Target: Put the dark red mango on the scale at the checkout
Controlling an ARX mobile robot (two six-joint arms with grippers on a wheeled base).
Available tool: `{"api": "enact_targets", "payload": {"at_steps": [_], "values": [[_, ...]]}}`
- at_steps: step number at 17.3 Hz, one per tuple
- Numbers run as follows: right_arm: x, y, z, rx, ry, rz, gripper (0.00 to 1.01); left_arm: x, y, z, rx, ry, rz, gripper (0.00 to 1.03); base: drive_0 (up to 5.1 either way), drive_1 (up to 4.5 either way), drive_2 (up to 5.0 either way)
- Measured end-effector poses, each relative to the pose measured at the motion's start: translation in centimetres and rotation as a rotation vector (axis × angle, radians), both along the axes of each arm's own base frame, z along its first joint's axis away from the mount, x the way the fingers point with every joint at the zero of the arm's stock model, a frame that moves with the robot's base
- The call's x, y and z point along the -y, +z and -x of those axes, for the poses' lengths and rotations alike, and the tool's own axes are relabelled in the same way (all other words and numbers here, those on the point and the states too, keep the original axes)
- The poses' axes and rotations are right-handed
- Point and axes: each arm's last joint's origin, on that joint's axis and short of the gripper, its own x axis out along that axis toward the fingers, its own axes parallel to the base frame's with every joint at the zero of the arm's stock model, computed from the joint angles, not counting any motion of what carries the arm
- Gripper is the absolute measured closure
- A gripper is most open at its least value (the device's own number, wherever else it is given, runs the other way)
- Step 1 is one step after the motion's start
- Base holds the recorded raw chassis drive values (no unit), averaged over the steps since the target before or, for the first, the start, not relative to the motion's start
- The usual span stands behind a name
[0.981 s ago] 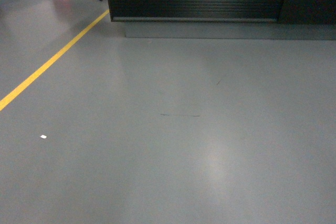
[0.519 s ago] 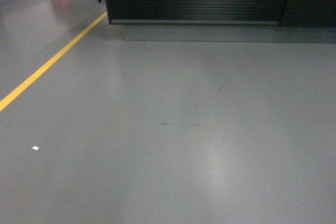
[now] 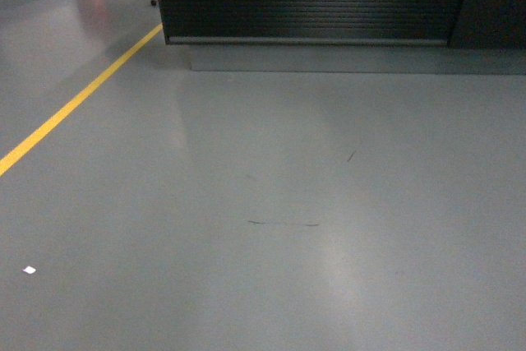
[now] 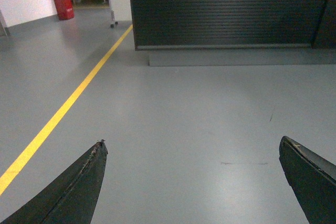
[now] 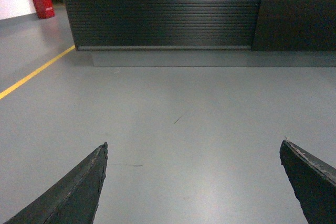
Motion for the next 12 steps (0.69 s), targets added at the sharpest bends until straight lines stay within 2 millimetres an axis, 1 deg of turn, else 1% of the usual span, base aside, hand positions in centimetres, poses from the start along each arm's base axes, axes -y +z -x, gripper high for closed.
{"api": "enact_targets", "payload": {"at_steps": [12], "values": [[0.00,0.00,0.00,0.000,0.001,0.000,0.03,0.00,-0.03,0.00,-0.003,0.001,0.000,0.05,0.0,4.32,-4.3]]}}
